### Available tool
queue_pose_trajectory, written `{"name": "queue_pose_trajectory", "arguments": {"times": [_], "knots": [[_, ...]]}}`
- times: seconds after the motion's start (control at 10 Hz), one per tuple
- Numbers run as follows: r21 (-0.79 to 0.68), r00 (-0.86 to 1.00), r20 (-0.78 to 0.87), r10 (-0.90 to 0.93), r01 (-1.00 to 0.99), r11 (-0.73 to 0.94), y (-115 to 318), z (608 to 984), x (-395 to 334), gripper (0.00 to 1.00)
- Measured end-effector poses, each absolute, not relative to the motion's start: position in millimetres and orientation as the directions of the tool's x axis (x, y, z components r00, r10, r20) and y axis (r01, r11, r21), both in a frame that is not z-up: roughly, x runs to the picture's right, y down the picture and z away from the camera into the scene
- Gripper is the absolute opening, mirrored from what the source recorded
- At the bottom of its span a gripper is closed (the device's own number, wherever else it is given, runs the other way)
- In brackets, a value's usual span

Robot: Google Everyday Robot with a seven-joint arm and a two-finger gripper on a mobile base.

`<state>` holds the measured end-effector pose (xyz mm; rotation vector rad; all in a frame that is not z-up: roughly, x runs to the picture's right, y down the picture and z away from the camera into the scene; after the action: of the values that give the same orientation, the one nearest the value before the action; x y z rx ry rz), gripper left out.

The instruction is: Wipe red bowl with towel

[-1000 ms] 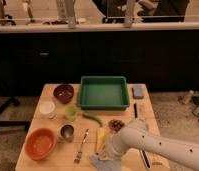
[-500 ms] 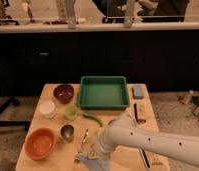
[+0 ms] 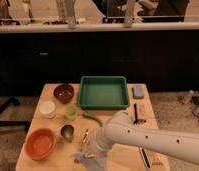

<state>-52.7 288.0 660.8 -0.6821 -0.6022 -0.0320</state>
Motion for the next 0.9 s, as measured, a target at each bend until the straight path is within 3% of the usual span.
{"name": "queue_pose_trajectory", "arguments": {"times": [0.9], "knots": [[-0.572,0.817,0.558,0.144,0.254,0.78,282,653,-82,0.0]]}}
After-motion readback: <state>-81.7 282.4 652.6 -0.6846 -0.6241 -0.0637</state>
